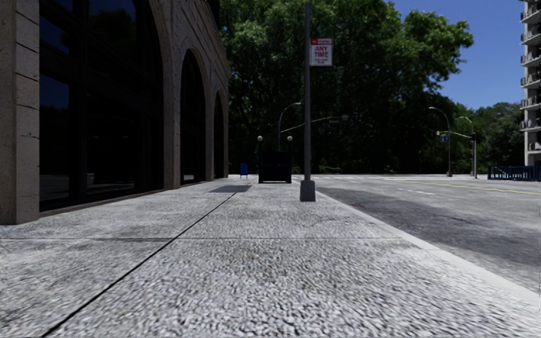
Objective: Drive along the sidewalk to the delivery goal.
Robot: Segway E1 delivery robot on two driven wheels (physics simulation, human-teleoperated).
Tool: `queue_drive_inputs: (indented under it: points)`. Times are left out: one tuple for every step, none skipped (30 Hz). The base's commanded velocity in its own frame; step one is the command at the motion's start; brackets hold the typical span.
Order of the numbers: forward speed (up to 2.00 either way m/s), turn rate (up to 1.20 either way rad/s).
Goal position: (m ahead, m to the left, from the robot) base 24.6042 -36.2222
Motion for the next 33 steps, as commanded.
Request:
queue_drive_inputs:
  points:
    - [1.09, 0.00]
    - [1.09, 0.00]
    - [1.09, 0.00]
    - [1.09, 0.00]
    - [1.09, 0.00]
    - [1.09, 0.00]
    - [1.09, 0.00]
    - [1.09, 0.00]
    - [1.09, 0.00]
    - [1.09, 0.00]
    - [1.09, 0.00]
    - [1.82, 0.00]
    - [2.00, 0.00]
    - [2.00, 0.00]
    - [2.00, 0.00]
    - [2.00, 0.00]
    - [2.00, 0.00]
    - [2.00, 0.00]
    - [2.00, 0.00]
    - [2.00, 0.00]
    - [2.00, 0.00]
    - [2.00, 0.00]
    - [2.00, 0.00]
    - [2.00, 0.01]
    - [2.00, 0.08]
    - [2.00, 0.15]
    - [2.00, 0.18]
    - [2.00, 0.18]
    - [2.00, 0.21]
    - [2.00, 0.24]
    - [2.00, 0.26]
    - [2.00, 0.26]
    - [2.00, 0.26]
